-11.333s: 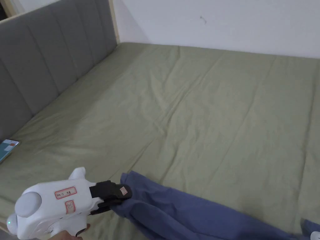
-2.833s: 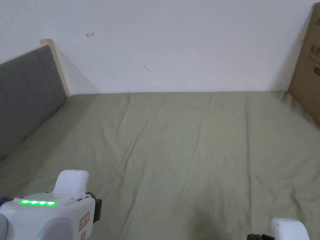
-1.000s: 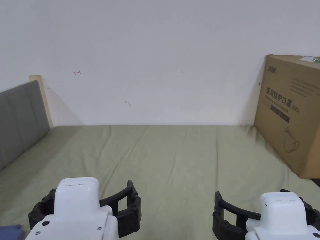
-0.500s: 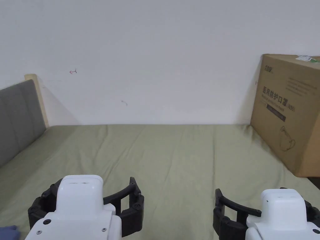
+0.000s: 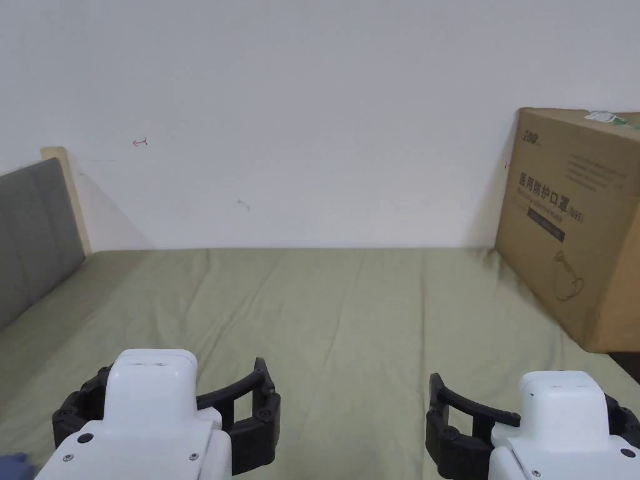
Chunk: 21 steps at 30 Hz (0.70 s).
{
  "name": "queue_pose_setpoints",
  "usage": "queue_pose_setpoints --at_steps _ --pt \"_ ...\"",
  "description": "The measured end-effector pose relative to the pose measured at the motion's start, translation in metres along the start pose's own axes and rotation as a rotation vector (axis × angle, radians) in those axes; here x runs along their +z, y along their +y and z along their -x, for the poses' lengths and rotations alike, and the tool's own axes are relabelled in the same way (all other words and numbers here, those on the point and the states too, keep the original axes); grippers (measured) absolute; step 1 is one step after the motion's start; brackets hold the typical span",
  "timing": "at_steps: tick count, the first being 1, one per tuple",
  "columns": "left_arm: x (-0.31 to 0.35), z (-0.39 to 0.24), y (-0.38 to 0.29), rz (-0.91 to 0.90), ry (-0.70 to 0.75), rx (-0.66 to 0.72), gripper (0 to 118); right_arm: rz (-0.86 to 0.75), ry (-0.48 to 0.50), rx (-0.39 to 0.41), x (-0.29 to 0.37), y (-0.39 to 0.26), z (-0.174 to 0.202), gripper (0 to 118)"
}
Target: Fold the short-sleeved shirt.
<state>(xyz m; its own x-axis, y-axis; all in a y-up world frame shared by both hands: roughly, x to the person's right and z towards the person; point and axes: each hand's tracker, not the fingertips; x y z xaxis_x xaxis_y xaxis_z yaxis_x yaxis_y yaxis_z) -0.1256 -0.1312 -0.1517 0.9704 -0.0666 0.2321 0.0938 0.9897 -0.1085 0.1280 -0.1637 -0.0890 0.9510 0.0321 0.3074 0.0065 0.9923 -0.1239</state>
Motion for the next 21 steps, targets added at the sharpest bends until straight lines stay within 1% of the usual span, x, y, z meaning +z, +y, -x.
queue_pose_setpoints --at_steps 8,14,21 --pt "-0.0056 0.0061 -0.0013 0.011 -0.003 0.029 107 -0.003 -0.013 0.009 -0.0023 0.0019 -0.0007 111" --pt "-0.0054 0.0068 -0.0008 -0.005 -0.008 0.015 107 -0.005 -0.014 0.018 -0.0042 0.0033 0.0010 111" --pt "-0.0071 0.0076 0.0001 -0.002 -0.023 0.036 107 0.001 -0.009 0.024 -0.0055 0.0025 0.0031 111"
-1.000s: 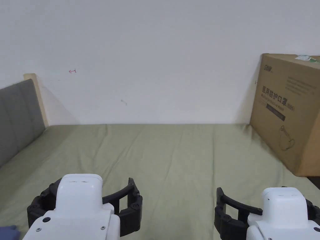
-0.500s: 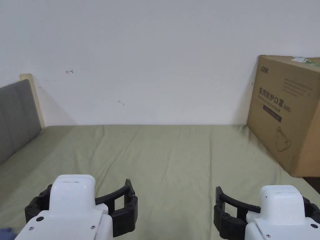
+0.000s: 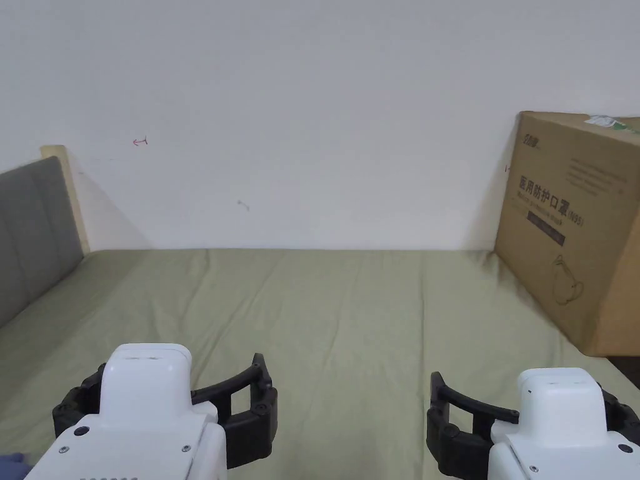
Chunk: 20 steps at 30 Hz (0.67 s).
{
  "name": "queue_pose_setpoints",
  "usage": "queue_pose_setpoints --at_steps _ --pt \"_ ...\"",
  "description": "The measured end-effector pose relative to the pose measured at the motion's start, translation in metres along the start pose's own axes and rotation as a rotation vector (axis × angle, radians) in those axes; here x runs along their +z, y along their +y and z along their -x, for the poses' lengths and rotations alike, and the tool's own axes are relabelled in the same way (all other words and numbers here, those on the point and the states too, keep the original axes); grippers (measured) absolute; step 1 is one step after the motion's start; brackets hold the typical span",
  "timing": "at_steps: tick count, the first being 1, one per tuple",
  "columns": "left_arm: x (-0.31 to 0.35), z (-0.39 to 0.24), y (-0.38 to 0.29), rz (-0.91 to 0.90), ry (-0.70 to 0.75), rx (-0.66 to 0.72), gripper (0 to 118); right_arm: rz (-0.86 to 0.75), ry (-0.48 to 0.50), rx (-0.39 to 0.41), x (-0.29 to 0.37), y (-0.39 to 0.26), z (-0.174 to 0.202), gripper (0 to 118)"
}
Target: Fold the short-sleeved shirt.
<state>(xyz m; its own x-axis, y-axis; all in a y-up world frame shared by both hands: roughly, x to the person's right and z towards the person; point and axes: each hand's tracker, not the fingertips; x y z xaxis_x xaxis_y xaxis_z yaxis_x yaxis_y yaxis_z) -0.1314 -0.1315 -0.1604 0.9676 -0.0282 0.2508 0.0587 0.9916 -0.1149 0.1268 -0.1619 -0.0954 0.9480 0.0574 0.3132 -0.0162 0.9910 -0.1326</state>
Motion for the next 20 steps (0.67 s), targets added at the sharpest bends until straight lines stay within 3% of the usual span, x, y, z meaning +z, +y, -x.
queue_pose_setpoints --at_steps 8,13,20 --pt "0.0006 -0.0058 0.0014 0.044 0.035 -0.019 107 0.011 0.002 0.000 -0.0021 -0.0008 0.0000 111" --pt "0.0018 -0.0032 0.0041 0.058 -0.015 0.049 107 0.014 0.010 -0.002 -0.0023 -0.0011 0.0013 111" --pt "0.0001 -0.0073 0.0029 0.036 -0.008 -0.006 107 0.015 0.010 0.000 -0.0030 -0.0020 0.0020 111"
